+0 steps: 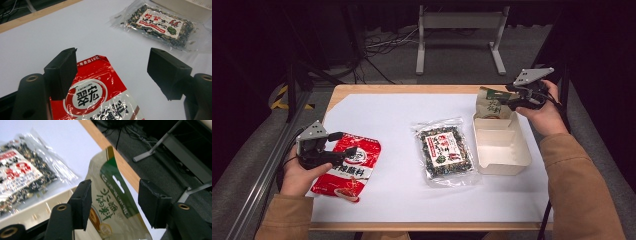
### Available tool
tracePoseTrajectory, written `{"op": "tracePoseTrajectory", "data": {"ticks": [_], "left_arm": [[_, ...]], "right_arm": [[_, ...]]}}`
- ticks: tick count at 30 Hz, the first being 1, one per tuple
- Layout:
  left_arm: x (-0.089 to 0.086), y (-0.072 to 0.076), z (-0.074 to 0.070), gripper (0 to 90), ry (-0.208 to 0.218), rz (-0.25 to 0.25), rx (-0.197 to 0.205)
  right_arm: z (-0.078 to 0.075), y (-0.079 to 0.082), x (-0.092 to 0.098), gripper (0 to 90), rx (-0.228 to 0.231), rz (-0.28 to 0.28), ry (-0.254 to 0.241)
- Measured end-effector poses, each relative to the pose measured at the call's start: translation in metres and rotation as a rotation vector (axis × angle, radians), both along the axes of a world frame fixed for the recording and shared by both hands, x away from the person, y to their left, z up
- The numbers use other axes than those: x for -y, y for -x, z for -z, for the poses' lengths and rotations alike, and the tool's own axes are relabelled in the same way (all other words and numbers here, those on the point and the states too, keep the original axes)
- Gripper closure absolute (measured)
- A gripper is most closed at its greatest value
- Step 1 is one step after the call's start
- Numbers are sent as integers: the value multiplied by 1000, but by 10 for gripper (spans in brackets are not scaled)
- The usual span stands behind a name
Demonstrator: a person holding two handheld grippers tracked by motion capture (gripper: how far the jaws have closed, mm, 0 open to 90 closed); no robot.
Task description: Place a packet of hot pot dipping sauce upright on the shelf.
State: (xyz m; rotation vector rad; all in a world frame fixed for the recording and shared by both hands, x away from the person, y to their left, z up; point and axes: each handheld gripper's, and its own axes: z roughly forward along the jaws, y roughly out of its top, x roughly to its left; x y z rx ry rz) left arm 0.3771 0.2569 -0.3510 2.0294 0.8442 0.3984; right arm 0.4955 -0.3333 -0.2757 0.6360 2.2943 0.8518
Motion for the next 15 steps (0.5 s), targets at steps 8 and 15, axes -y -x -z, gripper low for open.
{"op": "tracePoseTrajectory", "data": {"ticks": [8,15], "left_arm": [[0,-4,0,227,-5,-10,-13],[-1,-5,1,226,-5,-29,-10]], "right_arm": [[-16,28,-13,438,62,-24,-148],[-19,56,-27,415,73,-62,-205]]}}
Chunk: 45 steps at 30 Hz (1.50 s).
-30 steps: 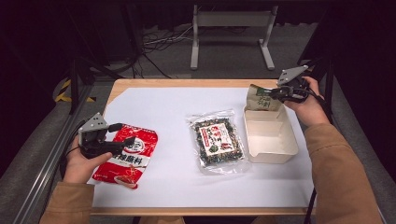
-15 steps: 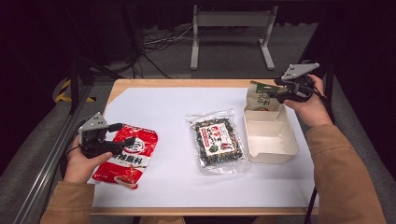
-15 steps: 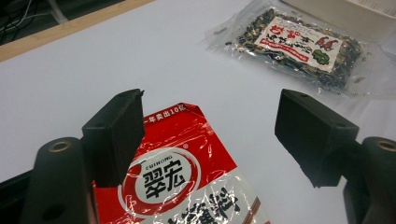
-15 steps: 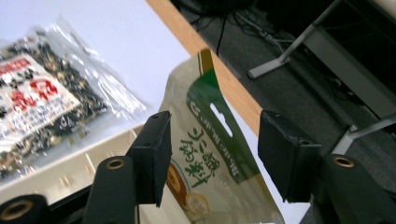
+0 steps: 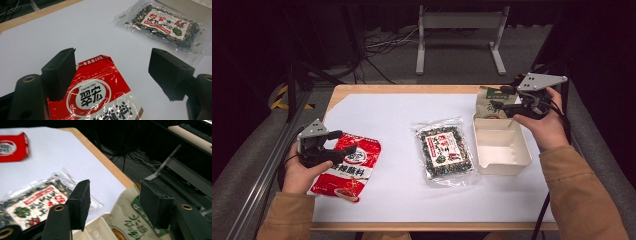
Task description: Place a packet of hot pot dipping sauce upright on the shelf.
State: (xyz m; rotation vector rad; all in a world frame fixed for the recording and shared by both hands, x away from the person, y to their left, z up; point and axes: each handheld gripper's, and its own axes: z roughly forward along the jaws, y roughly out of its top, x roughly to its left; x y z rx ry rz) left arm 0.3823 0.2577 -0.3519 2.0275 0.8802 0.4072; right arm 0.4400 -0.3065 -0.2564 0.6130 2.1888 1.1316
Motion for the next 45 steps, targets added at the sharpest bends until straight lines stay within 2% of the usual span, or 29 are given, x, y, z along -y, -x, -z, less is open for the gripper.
{"op": "tracePoseTrajectory", "data": {"ticks": [1,2,4,7,8,10,17,21,23,25,26,28,32,34,36,41,45], "left_arm": [[0,0,0,226,-1,-2,-2],[0,0,0,226,-1,-2,-3],[-1,0,0,231,-6,-19,5],[-2,0,0,233,-6,-18,5],[-2,0,0,233,-3,-23,11],[-5,0,-1,233,1,-27,17],[-5,1,-1,233,9,-23,18],[-5,1,-2,231,-5,-30,17],[-6,-1,-1,229,-33,-32,23],[-7,-1,-2,227,-79,-42,32],[-8,-1,-3,228,-80,-40,39],[-13,-3,-6,224,-64,-31,43],[-20,-9,-7,224,-52,-39,51],[-23,-12,-7,247,-44,-39,50],[-25,-16,-5,276,-44,-40,52],[-29,-32,1,284,-47,-82,14],[-32,-44,7,285,-16,-78,-10]], "right_arm": [[0,0,0,415,0,0,0],[0,7,-3,400,-2,17,-9],[1,14,-5,402,-25,14,-47],[4,24,-8,395,-62,11,-91],[4,24,-8,395,-62,11,-91],[9,34,-11,396,-92,-1,-139],[20,50,-22,407,-141,-9,-170],[24,59,-31,428,-142,-30,-194],[27,63,-36,441,-145,-48,-216],[29,64,-41,443,-155,-65,-216],[30,64,-44,443,-154,-70,-207],[31,65,-48,441,-157,-76,-196],[33,68,-51,436,-154,-90,-218],[37,70,-53,435,-151,-90,-246],[41,70,-56,429,-170,-89,-222],[48,75,-58,419,-180,-78,-204],[52,78,-58,420,-185,-79,-199]]}}
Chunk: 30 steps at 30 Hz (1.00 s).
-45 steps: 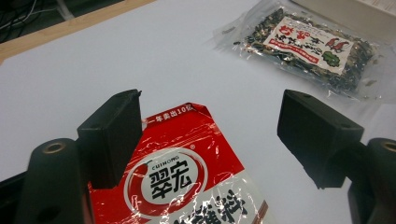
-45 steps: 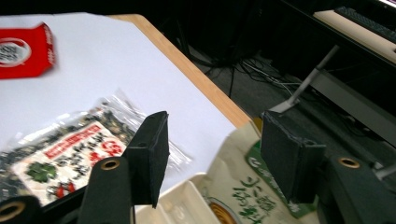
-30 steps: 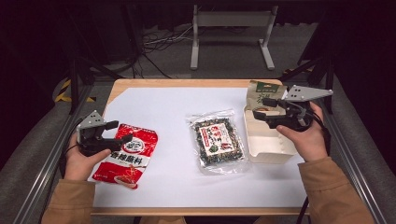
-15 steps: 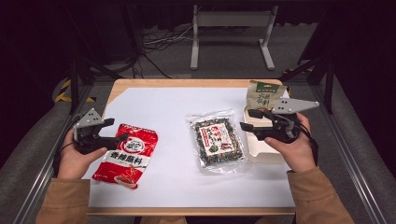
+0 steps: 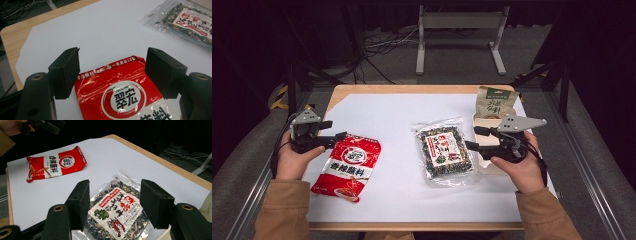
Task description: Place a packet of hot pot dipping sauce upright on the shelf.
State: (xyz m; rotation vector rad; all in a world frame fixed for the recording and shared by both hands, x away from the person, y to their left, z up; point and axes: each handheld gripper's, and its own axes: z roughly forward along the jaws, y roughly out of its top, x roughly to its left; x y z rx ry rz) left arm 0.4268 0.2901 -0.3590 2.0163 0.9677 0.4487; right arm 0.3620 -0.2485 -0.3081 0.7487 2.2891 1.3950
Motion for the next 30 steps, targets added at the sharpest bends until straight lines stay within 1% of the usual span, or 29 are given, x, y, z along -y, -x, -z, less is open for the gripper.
{"op": "tracePoseTrajectory", "data": {"ticks": [3,7,9,11,12,13,15,17,19,21,22,23,24,26,29,30], "left_arm": [[0,-7,5,320,1,4,5],[0,-16,12,317,-4,5,-8],[0,-20,16,310,2,-5,-32],[-2,-25,20,305,23,-6,-50],[-2,-25,20,307,23,-6,-50],[-2,-27,22,307,30,-5,-62],[-2,-31,27,332,31,-10,-90],[-3,-35,31,336,43,-9,-103],[-4,-37,34,334,38,-14,-106],[-5,-40,37,328,22,-19,-104],[-5,-43,39,326,27,-22,-116],[-5,-43,39,324,27,-22,-116],[-4,-46,44,322,30,-32,-126],[-4,-47,46,312,23,-35,-134],[-5,-54,55,302,18,-55,-179],[-6,-55,57,303,19,-58,-185]], "right_arm": [[3,2,-1,418,-3,-1,6],[6,7,-3,414,-7,-4,12],[7,9,-4,413,-9,-8,16],[9,12,-6,412,-10,-15,20],[9,13,-8,411,-9,-19,20],[9,13,-8,411,-9,-19,20],[11,14,-10,408,-10,-28,24],[12,15,-11,405,-19,-36,27],[14,15,-11,404,-26,-36,31],[17,15,-11,404,-35,-34,32],[17,15,-11,404,-35,-35,33],[17,15,-11,404,-35,-35,33],[18,15,-12,402,-38,-36,35],[19,15,-12,401,-40,-38,36],[20,15,-13,391,-49,-41,36],[21,14,-13,390,-52,-42,37]]}}
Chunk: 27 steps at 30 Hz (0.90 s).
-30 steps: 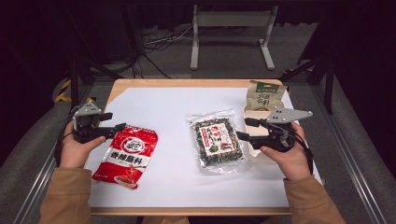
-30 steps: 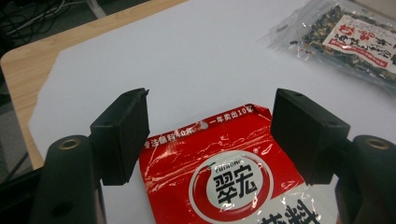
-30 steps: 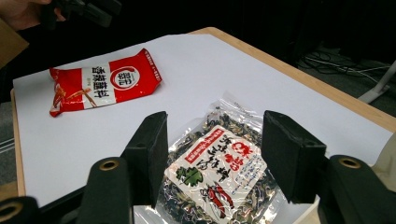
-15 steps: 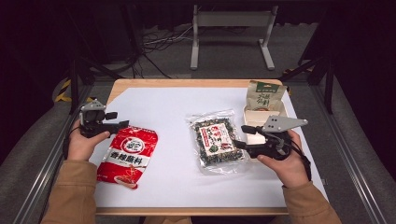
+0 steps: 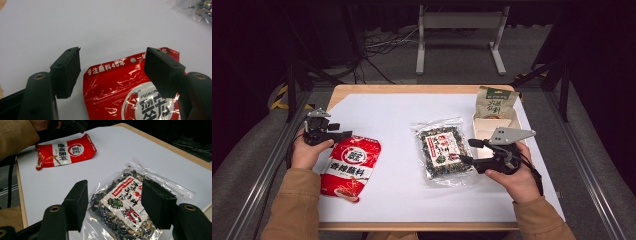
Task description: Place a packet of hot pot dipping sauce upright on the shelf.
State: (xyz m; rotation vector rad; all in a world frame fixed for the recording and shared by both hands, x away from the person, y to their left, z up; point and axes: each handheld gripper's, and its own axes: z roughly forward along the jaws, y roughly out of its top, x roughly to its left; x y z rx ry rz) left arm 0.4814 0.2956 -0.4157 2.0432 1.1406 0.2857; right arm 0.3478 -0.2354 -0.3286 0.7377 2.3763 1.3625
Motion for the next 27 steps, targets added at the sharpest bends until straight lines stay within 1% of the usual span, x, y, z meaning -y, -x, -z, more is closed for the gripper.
{"op": "tracePoseTrajectory", "data": {"ticks": [2,4,7,10,11,15,17,20,22,23,24,25,26,27], "left_arm": [[-2,-2,5,305,17,-9,-22],[-4,-5,11,309,21,-14,-46],[-5,-6,15,312,20,-10,-57],[-5,-7,16,314,17,-4,-63],[-5,-8,18,314,22,4,-76],[-3,-10,21,315,16,24,-105],[-2,-11,24,316,3,27,-119],[-1,-13,28,323,15,35,-147],[-1,-12,28,337,8,40,-146],[-1,-12,27,365,18,46,-150],[-1,-12,27,387,18,46,-150],[-1,-11,27,456,3,52,-140],[0,-9,27,456,-6,55,-125],[0,-7,27,529,-18,66,-98]], "right_arm": [[1,0,-1,389,-3,-1,2],[3,-1,-2,387,-9,-4,5],[3,-1,-3,385,-12,-6,6],[4,-1,-3,381,-12,-8,7],[4,-1,-3,379,-13,-8,7],[5,-2,-3,372,-18,-10,7],[6,-2,-3,369,-25,-10,5],[7,-3,-2,368,-31,-5,5],[7,-4,-1,368,-35,-3,4],[8,-4,-1,367,-36,-3,2],[8,-4,-1,367,-36,-3,2],[8,-4,-1,366,-35,-2,2],[8,-4,-1,366,-35,-2,2],[8,-4,-1,363,-36,-2,5]]}}
